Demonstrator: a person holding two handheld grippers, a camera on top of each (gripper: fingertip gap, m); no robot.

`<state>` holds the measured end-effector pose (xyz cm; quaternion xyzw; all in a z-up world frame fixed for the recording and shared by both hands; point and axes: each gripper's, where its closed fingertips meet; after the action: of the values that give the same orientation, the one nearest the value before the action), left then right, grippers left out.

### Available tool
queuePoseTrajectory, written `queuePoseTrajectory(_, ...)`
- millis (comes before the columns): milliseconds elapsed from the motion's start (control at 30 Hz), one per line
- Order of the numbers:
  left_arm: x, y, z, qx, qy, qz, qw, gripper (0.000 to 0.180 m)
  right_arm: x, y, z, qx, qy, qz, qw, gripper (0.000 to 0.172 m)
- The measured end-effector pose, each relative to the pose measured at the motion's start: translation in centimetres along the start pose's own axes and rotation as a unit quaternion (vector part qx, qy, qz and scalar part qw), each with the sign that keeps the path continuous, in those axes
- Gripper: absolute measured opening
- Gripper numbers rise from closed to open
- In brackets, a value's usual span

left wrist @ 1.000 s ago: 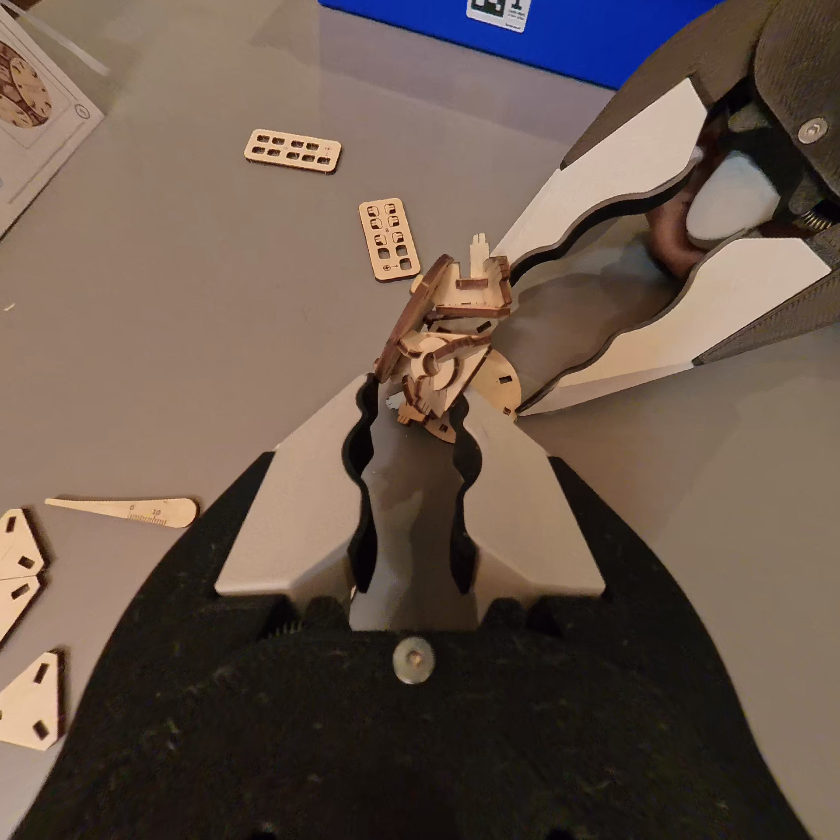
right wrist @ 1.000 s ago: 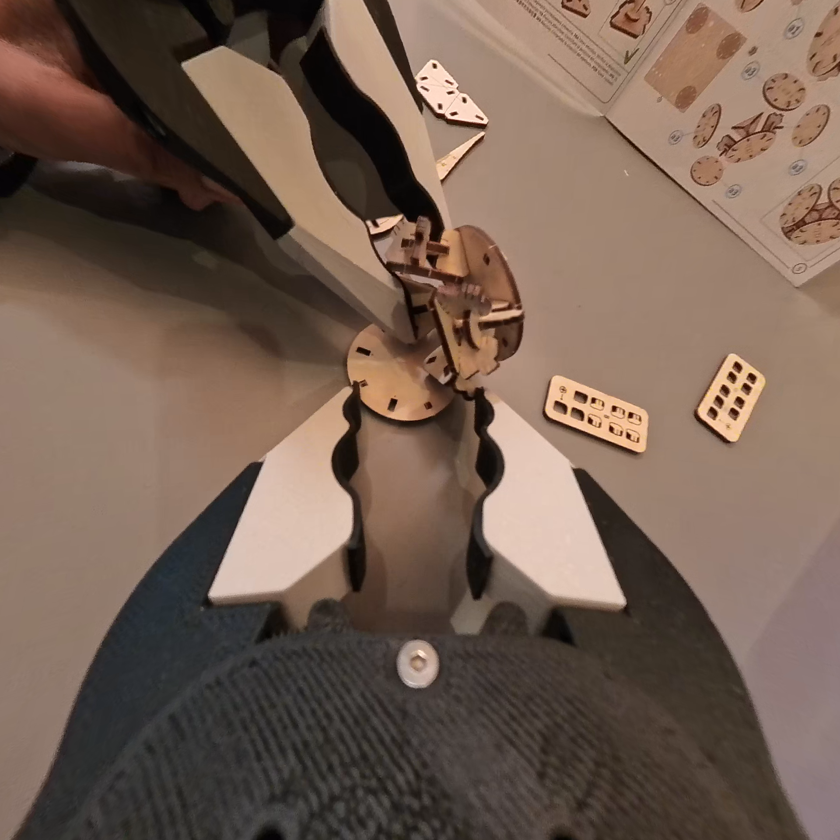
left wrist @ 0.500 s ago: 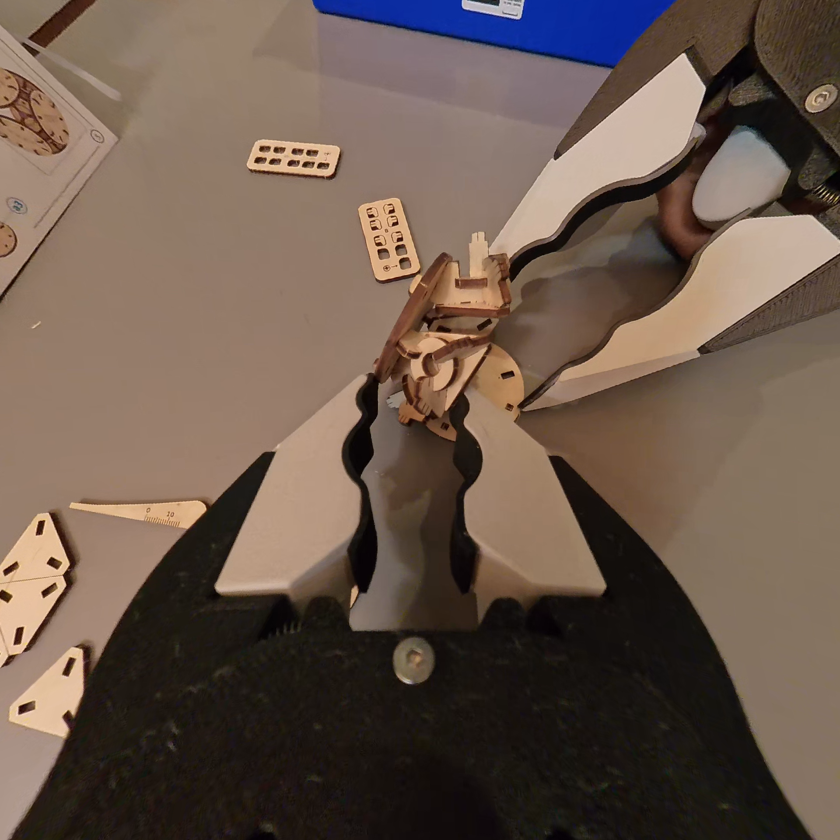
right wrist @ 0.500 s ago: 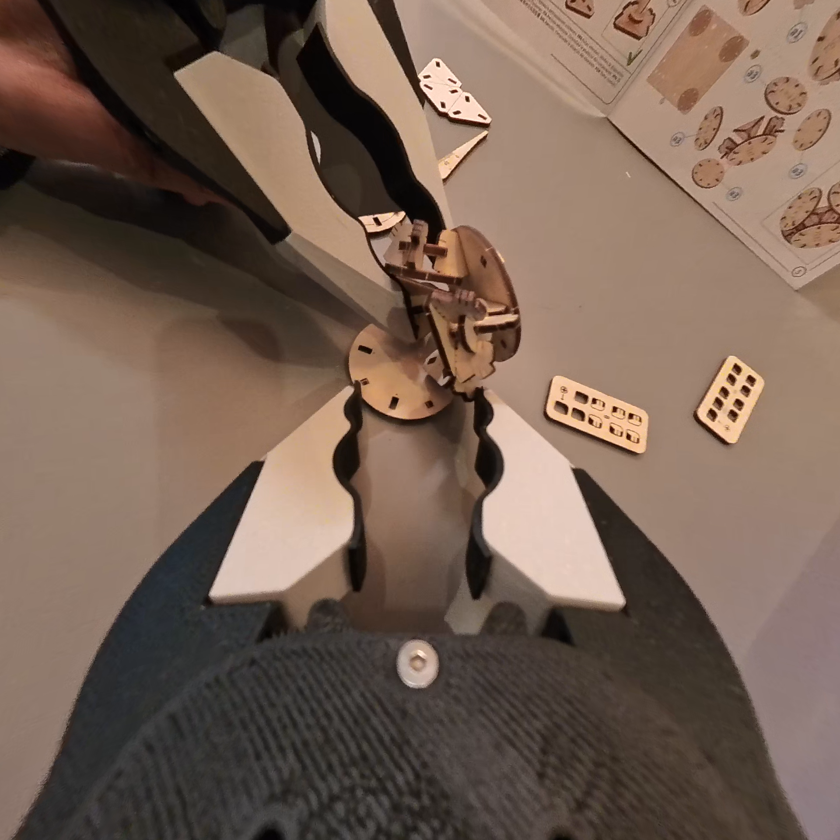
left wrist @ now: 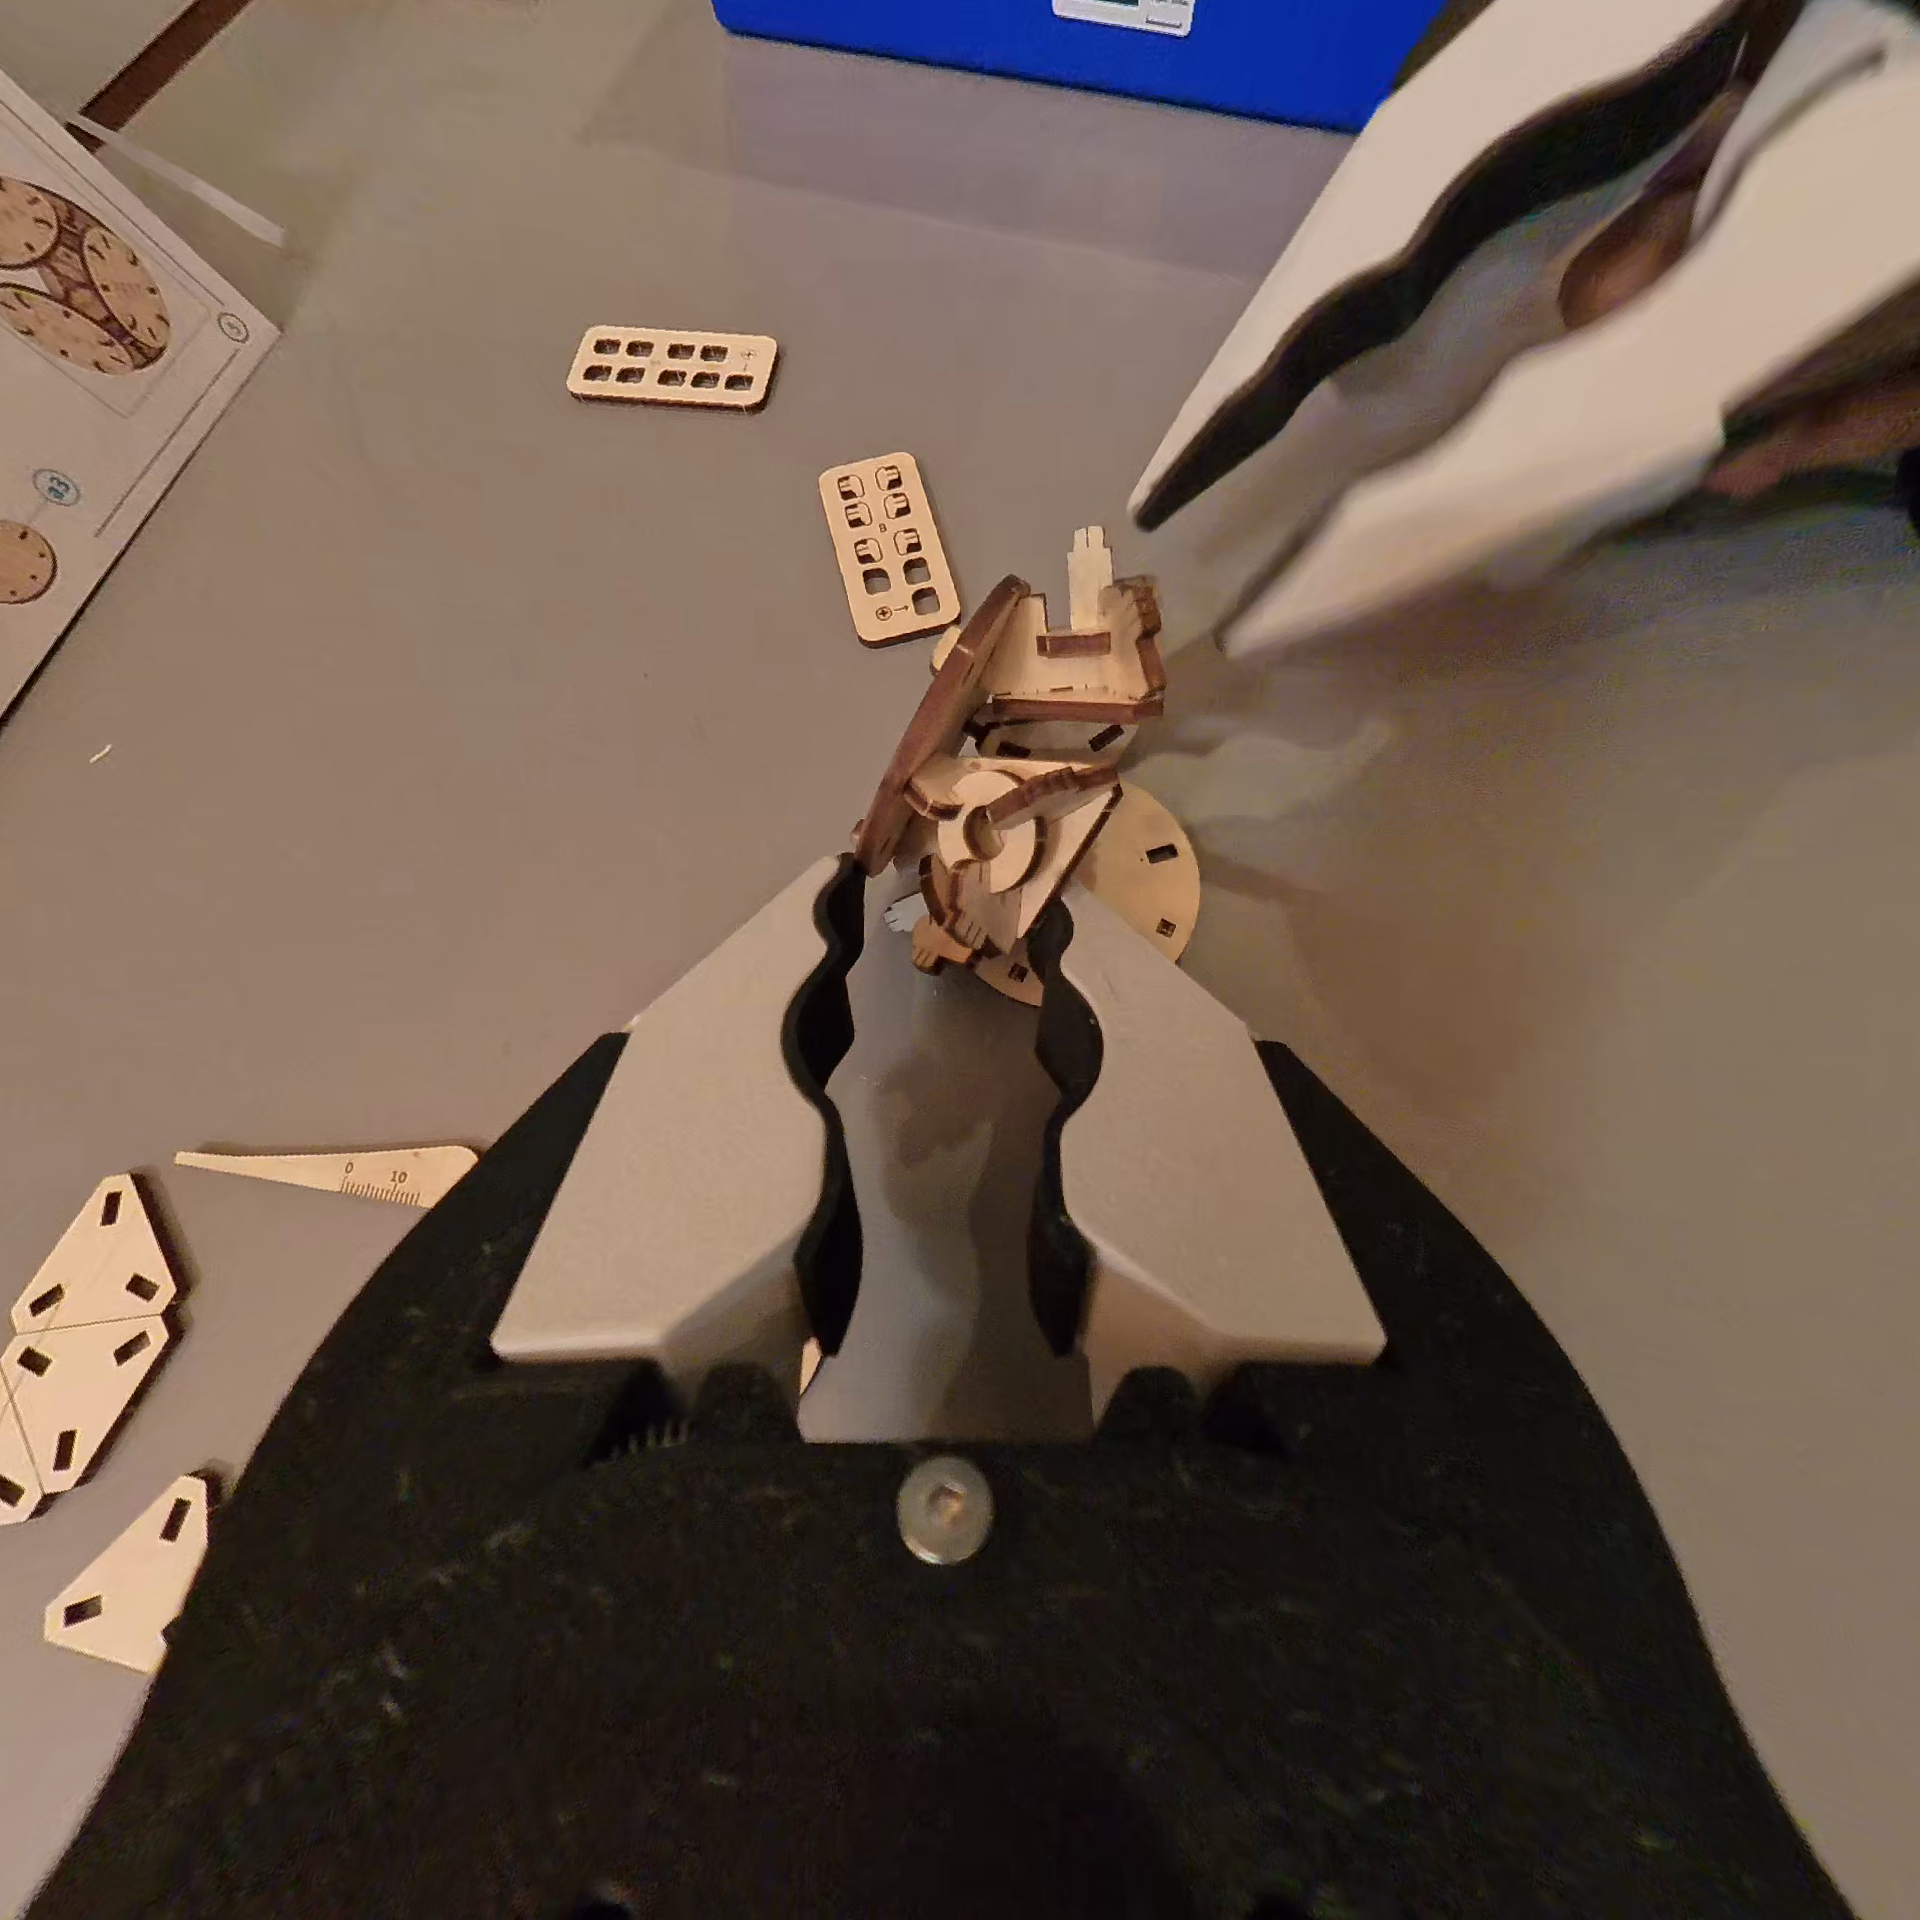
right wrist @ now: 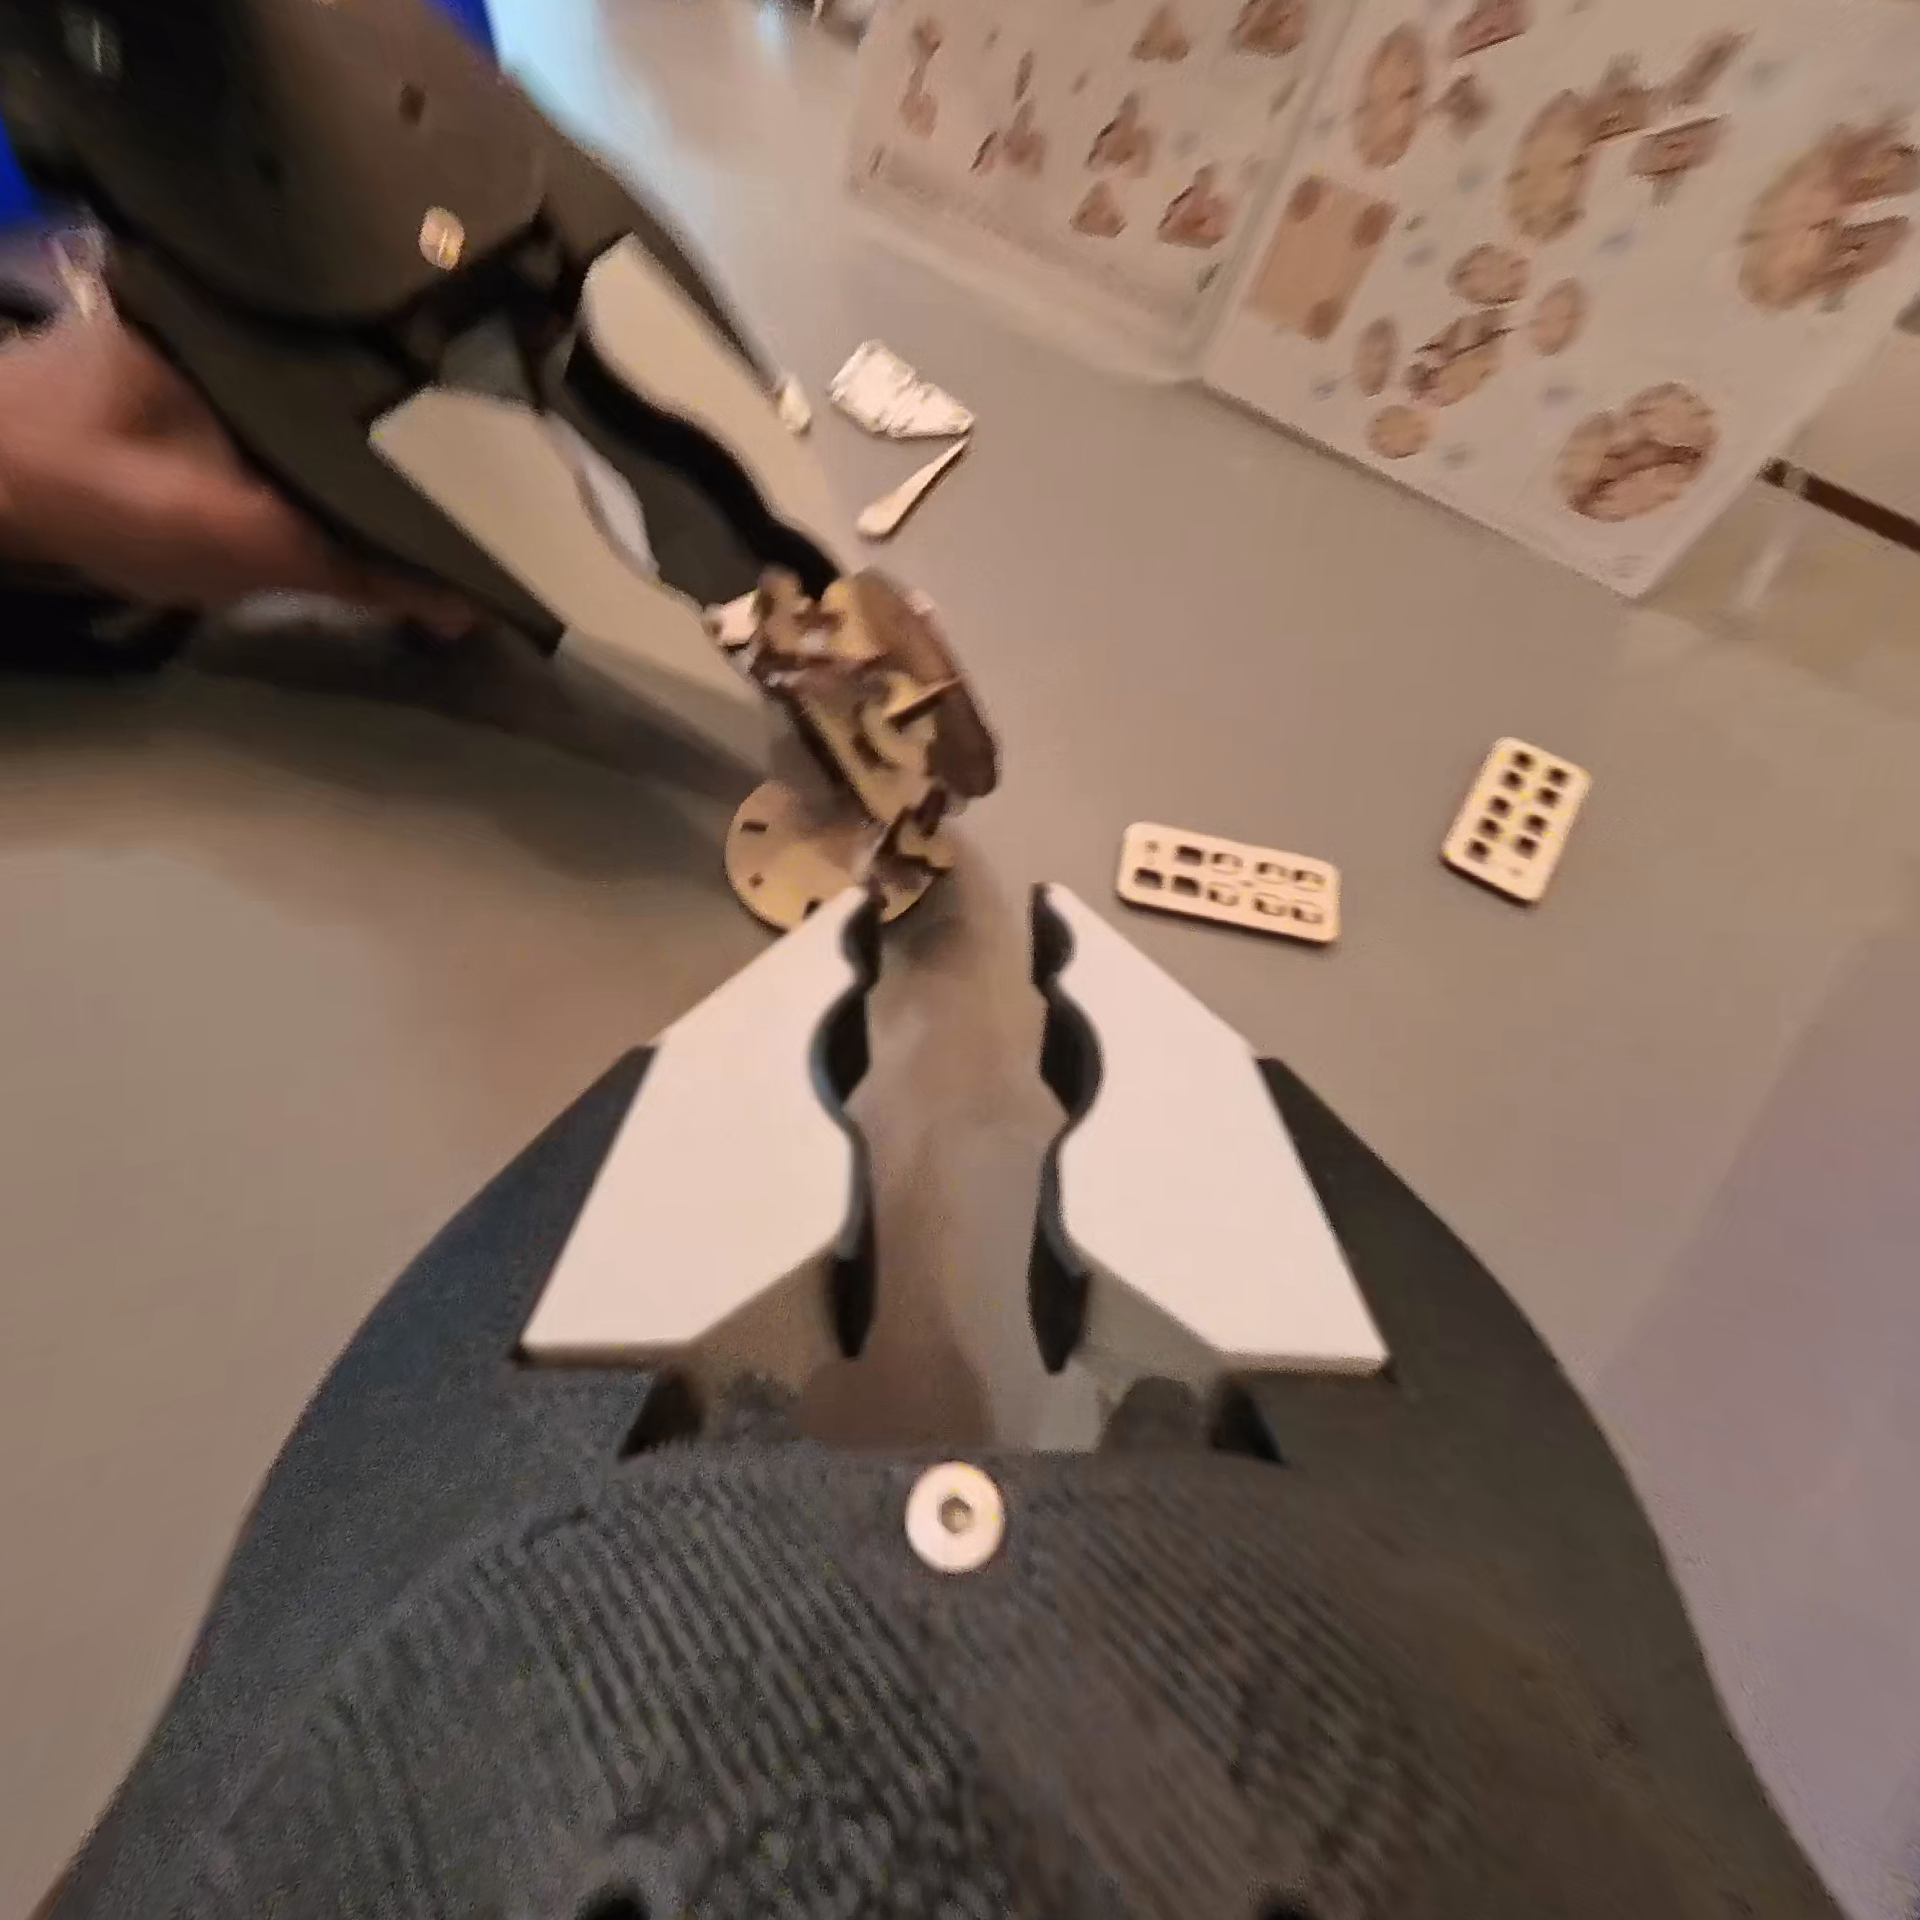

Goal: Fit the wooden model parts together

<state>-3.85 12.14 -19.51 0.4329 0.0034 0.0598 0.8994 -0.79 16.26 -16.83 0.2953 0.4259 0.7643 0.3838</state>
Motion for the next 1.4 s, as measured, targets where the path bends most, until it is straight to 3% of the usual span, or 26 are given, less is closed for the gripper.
queuePoseTrajectory(67,0.0,0.0,0.0,0.0,-0.001,0.001,1.0,0.029,1.1,0.5,0.5,0.024,-0.01,-0.054,0.998,0.0)
queuePoseTrajectory(200,0.0,0.0,0.0,0.0,-0.001,0.001,1.0,0.029,2.1,0.6,-0.2,0.019,-0.034,-0.115,0.993,0.0)
queuePoseTrajectory(267,0.0,0.0,0.0,0.0,-0.002,0.003,1.0,0.029,1.4,1.0,-1.0,0.022,-0.009,-0.144,0.989,0.0)
queuePoseTrajectory(367,0.0,0.0,0.0,0.001,-0.002,0.001,1.0,0.028,0.0,-0.5,-2.6,-0.042,0.033,-0.161,0.986,0.0)
queuePoseTrajectory(533,0.0,0.0,0.0,-0.001,0.0,0.001,1.0,0.029,0.6,1.1,-1.4,0.015,0.021,-0.169,0.985,0.0)
queuePoseTrajectory(733,0.0,-0.1,0.0,0.0,0.002,-0.002,1.0,0.028,-0.3,-0.1,-2.6,-0.041,0.022,-0.137,0.989,0.0)
queuePoseTrajectory(1300,-0.1,-0.1,0.1,0.001,0.004,-0.004,1.0,0.028,-0.5,-0.2,-2.9,-0.04,0.026,-0.143,0.989,0.0)
queuePoseTrajectory(1400,0.0,-0.3,0.0,-0.006,0.011,-0.011,1.0,0.024,-0.8,-2.2,-4.0,-0.115,-0.001,-0.089,0.989,0.0)
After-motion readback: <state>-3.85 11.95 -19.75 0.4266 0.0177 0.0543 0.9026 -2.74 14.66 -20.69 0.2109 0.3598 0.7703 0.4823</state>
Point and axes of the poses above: each gripper's, where its closed fingertips meet, z back along the fingers, y out of its top, x = y × z across the jaws, and after that the axes turned 6 degrees about z, right-handed
